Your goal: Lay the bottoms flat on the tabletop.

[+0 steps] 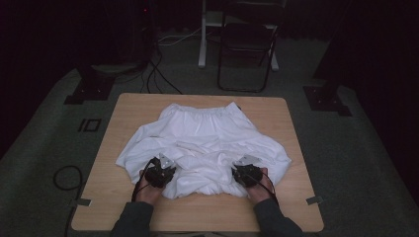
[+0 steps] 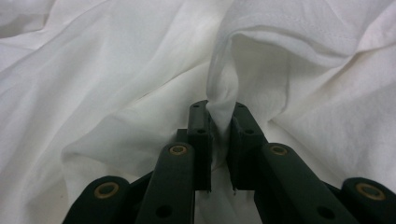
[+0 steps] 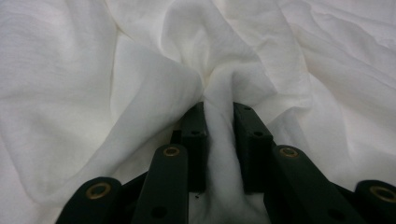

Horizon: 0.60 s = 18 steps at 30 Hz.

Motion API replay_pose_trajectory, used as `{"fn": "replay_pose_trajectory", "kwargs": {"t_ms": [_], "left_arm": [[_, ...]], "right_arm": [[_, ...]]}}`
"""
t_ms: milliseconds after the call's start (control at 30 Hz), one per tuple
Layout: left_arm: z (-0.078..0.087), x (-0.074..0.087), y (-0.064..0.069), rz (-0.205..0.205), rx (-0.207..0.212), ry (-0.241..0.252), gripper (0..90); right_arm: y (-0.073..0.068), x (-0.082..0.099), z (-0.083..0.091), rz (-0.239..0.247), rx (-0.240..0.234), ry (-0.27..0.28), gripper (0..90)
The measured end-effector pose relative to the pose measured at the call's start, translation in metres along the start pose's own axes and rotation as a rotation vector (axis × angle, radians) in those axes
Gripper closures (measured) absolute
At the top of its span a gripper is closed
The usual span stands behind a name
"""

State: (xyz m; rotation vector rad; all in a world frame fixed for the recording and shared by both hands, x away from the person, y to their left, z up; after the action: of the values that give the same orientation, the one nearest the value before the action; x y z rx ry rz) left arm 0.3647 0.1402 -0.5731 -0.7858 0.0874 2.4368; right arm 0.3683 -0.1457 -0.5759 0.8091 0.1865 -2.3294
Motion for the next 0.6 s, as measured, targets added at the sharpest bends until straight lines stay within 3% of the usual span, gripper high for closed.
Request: {"fn": "replay_pose_trajectory", "kwargs": {"t_ms": [100,300,467,600], "left_arm": [[-0.006,-0.008,-0.005,0.017,-0.017,-0.004,81.0],[-0.003,-0.011,-0.005,0.029,0.000,-0.018,82.0],[0.017,-0.005,0.004,0.023,0.049,0.016,83.9],[0.042,0.004,0.012,-0.009,0.071,0.046,84.0]], "right_arm": [[0.006,-0.009,-0.007,-0.018,0.009,-0.003,76.1],[0.009,-0.015,-0.008,-0.040,0.001,-0.033,78.4],[0.001,-0.007,0.006,-0.044,-0.014,-0.027,82.3],[-0.008,0.006,0.026,-0.046,-0.038,-0.002,83.2]]}}
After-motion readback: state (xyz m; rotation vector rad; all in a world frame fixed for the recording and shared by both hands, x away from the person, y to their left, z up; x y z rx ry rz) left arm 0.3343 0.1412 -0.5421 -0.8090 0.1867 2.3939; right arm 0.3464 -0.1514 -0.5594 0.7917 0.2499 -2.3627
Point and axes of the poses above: each handheld gripper's, and its own axes: z roughly backward along the jaws, x roughly out of its underside, y roughly to its right, the point moved 5 cm from there along -z, roughly forward along the jaws, and after that the axes turned 9 degrees about -y, right-handed, at the moved point
